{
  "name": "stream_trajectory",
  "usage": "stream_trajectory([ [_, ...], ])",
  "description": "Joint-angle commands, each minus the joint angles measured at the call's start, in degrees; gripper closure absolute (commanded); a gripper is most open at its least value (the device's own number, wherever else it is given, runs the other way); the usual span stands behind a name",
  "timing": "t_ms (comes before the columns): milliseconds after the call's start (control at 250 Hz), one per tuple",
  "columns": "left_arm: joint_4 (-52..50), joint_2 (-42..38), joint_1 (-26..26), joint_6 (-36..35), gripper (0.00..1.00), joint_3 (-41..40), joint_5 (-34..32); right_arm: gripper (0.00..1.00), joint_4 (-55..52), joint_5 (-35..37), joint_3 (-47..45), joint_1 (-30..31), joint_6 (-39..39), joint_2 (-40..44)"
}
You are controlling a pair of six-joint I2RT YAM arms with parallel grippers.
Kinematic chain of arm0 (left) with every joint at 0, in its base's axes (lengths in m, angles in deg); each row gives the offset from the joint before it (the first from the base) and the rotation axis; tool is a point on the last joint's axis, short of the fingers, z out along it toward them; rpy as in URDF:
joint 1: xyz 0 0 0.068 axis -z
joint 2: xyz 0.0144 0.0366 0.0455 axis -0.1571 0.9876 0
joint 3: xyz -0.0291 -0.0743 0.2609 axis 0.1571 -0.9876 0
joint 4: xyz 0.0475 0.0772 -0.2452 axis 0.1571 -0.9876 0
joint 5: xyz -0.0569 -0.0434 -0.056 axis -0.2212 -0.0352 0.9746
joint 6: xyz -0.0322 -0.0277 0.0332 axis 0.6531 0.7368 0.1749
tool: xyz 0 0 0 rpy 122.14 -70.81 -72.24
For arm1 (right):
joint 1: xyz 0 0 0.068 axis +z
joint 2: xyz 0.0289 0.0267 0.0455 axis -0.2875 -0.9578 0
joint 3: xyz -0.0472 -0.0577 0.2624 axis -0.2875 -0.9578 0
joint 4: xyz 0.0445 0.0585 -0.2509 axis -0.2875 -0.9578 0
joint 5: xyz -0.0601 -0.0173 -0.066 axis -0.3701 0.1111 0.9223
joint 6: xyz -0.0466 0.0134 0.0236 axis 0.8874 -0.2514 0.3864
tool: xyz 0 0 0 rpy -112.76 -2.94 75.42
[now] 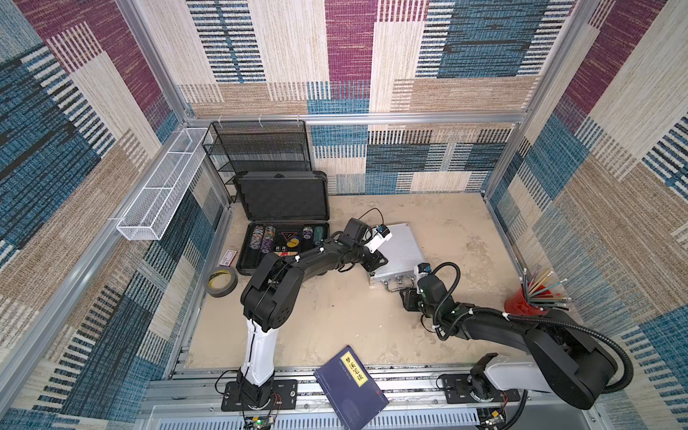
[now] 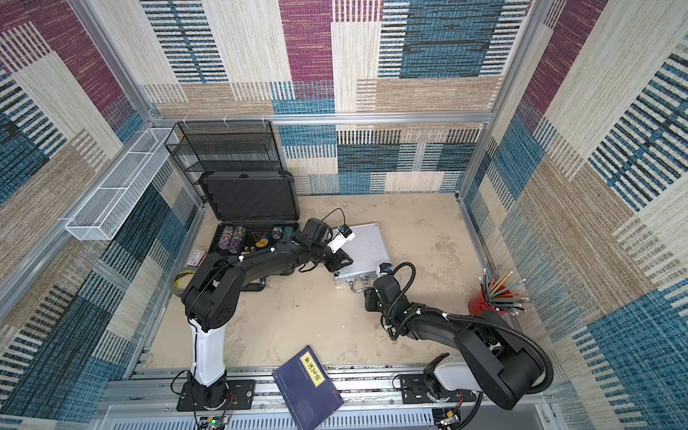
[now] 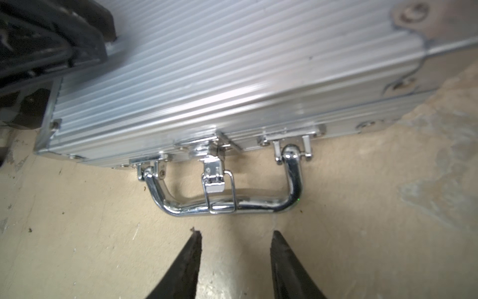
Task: Open the poker set cases
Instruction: Open the fastener on the poker set case.
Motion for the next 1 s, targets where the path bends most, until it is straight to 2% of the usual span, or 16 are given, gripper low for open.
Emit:
stream_trajectory([
  [0,-7.71,0.71,-0.23,1.27,0.66,-0.51,-3.74,0.53,-1.13,1.15,-0.11,0.06,-1.03,2.05],
  [288,-8.10,-0.26,-0.24,1.09,0.66,-0.34,-4.34,0.43,-6.89,3.12,5.50,-1.70,1.99,4.05],
  [552,-9.23,-2.21,-0.48,1.34,0.62,0.42,-5.06,0.39,-8.21,-7.09,10.64,-14.06,5.59,6.01],
  [772,-10.14,-9.38,-1.69,2.78,0.56,-0.43,-7.60,0.36,-11.22,-14.28,19.87,-21.12,9.36,-1.72],
  [936,-10.59,-16.98,-3.32,5.35,0.52,-4.34,-11.26,0.33,-13.28,-17.78,26.69,-22.76,14.02,-8.62],
  [996,-9.16,-18.82,-4.56,7.87,0.43,-6.49,-9.55,0.32,-14.71,-18.03,29.02,-23.35,14.84,-11.63],
])
